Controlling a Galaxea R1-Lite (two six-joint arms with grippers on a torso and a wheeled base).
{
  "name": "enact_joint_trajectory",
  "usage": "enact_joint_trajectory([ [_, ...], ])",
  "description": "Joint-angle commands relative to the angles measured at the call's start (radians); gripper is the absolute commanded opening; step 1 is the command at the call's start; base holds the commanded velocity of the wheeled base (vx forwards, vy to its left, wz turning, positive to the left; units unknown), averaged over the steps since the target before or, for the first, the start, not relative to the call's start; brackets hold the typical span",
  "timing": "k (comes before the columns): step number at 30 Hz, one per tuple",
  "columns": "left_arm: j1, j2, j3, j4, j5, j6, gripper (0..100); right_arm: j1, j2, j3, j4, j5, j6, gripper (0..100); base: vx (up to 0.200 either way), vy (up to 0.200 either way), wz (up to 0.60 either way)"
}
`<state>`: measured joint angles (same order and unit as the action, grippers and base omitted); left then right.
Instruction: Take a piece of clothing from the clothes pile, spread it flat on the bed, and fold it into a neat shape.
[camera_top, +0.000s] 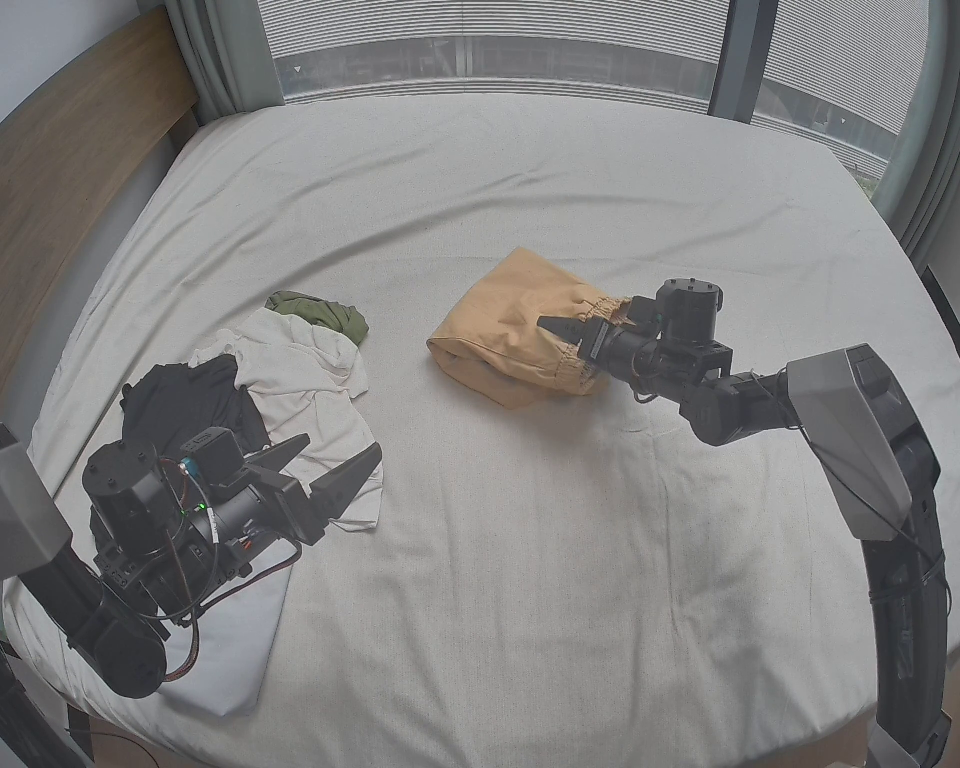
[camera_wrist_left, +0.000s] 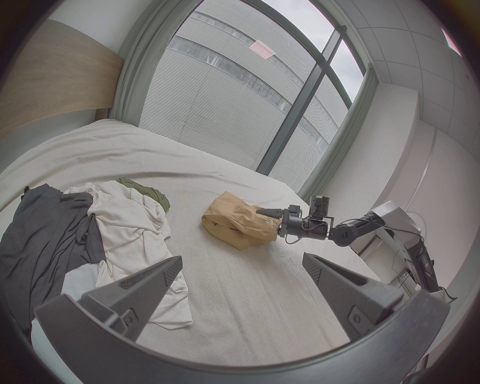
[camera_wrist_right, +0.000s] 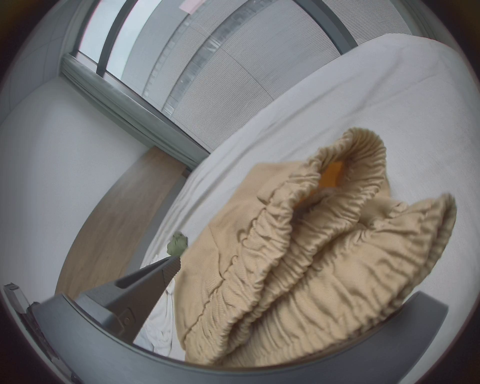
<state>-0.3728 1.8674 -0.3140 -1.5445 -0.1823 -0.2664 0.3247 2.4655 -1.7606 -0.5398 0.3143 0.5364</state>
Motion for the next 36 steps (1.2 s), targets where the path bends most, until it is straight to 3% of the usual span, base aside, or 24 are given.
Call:
enact_joint_trajectory([
  [1, 0.000, 0.002, 0.004, 0.000, 0.000, -0.001, 100, -0.016, -0.227, 0.328, -0.009, -0.037, -0.058, 100, 0.000, 0.000, 0.00],
  [6, -0.002, 0.002, 0.013, 0.000, -0.002, -0.001, 100, -0.033, -0.296, 0.486, -0.043, -0.063, -0.084, 100, 0.000, 0.000, 0.00],
  [12, -0.009, 0.006, 0.024, 0.000, -0.002, -0.010, 100, -0.038, -0.501, 0.747, -0.186, -0.053, -0.082, 100, 0.000, 0.000, 0.00],
  [20, -0.037, -0.005, 0.044, -0.002, 0.000, -0.027, 100, -0.032, -0.787, 0.975, -0.198, -0.023, -0.085, 100, 0.000, 0.000, 0.00],
  [31, -0.135, -0.205, 0.067, 0.007, 0.007, -0.065, 100, -0.026, -1.097, 1.129, -0.184, -0.009, -0.090, 100, 0.000, 0.000, 0.00],
  [36, -0.184, -0.318, 0.101, 0.017, 0.012, -0.065, 100, -0.004, -1.238, 1.241, -0.184, 0.003, -0.148, 100, 0.000, 0.000, 0.00],
])
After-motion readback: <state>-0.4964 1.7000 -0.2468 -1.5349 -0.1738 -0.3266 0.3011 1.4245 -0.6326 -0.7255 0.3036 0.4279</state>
